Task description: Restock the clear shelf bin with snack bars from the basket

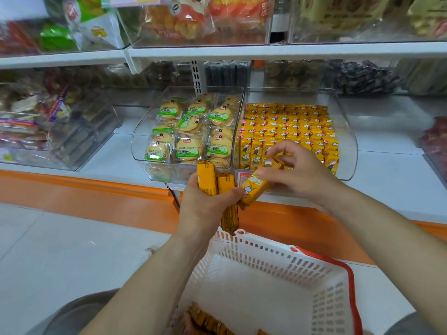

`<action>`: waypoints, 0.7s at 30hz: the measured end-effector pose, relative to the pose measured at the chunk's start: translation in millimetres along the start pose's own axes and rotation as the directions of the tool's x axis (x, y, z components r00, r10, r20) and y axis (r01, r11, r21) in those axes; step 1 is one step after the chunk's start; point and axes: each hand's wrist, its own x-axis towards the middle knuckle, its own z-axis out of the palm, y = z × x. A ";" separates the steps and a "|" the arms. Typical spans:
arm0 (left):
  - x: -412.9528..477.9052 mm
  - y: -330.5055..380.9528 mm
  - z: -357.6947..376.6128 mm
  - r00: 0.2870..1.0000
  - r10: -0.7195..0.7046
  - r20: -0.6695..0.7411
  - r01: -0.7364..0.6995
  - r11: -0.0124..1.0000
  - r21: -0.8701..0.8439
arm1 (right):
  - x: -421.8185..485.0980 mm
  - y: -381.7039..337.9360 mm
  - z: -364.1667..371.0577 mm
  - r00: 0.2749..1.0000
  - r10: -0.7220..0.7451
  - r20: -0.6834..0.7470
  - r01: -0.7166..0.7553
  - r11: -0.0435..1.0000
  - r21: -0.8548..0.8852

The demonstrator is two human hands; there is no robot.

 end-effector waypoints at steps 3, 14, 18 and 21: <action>1.4 3.0 -4.3 0.998 0.030 -0.049 -0.028 0.999 0.041 | -3.2 -2.1 -6.3 0.976 0.117 0.184 -0.100 0.990 -0.099; -2.9 13.6 -9.3 0.995 0.068 -0.071 -0.067 0.998 0.020 | 6.1 -14.8 -16.4 0.988 -0.066 0.138 0.074 0.996 -0.052; -4.3 8.9 -1.7 0.998 0.045 -0.041 -0.042 0.996 0.073 | 35.2 -8.5 -20.0 0.939 -0.285 -0.191 0.234 0.939 -0.251; -3.7 5.7 2.0 0.998 0.051 -0.042 -0.047 0.995 0.090 | 55.2 2.9 -16.7 0.907 -0.336 -0.255 0.208 0.883 -0.421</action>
